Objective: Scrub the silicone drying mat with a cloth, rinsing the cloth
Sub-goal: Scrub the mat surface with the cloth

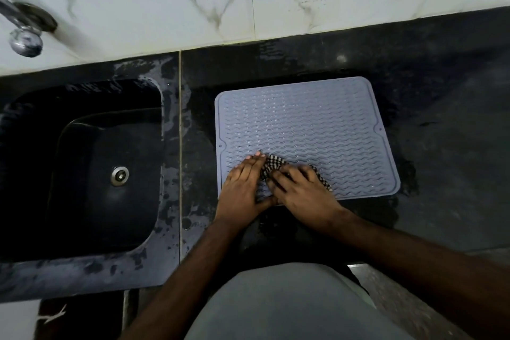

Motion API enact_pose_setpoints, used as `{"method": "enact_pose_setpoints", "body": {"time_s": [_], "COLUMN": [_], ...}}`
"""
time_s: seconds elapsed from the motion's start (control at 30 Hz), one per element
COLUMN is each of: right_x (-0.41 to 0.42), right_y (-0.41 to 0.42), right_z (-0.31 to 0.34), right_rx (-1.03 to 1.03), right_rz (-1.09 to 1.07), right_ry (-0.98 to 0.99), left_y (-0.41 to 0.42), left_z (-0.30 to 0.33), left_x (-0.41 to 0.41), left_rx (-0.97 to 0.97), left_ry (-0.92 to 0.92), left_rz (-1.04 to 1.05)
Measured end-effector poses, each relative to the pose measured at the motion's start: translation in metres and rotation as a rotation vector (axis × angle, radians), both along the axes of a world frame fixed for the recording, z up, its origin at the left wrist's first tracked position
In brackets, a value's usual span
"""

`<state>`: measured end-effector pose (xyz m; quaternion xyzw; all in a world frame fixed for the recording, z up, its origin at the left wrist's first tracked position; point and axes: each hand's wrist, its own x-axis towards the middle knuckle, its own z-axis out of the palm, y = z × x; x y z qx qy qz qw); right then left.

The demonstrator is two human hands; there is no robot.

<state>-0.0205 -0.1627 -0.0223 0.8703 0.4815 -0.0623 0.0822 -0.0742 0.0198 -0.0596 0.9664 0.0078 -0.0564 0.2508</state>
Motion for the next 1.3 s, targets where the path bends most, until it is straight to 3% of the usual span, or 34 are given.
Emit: {"method": "enact_pose_setpoints", "body": {"time_s": [0.2, 0.33, 0.93, 1.0, 1.07, 1.17, 1.3], "right_x": [0.02, 0.033, 0.048, 0.05, 0.049, 0.05, 0.049], "right_y": [-0.01, -0.015, -0.06, -0.066, -0.067, -0.068, -0.073], "right_z": [0.006, 0.008, -0.008, -0.007, -0.005, -0.001, 0.0], "right_rx": [0.008, -0.005, 0.24, 0.244, 0.257, 0.244, 0.217], "right_rz": [0.053, 0.153, 0.042, 0.025, 0.022, 0.01, 0.027], "right_ry": [0.178, 0.181, 0.15, 0.163, 0.185, 0.211, 0.194], "left_y": [0.002, 0.002, -0.003, -0.009, -0.024, -0.058, -0.067], "left_z": [-0.004, -0.005, 0.009, 0.016, 0.022, 0.024, 0.011], "left_x": [0.0, 0.0, 0.006, 0.01, 0.022, 0.048, 0.06], "left_rx": [0.001, 0.007, 0.087, 0.133, 0.052, -0.165, -0.169], "left_ry": [0.007, 0.027, 0.091, 0.01, -0.078, 0.02, 0.103], "left_rz": [0.009, 0.015, 0.026, 0.014, -0.08, -0.161, -0.143]}}
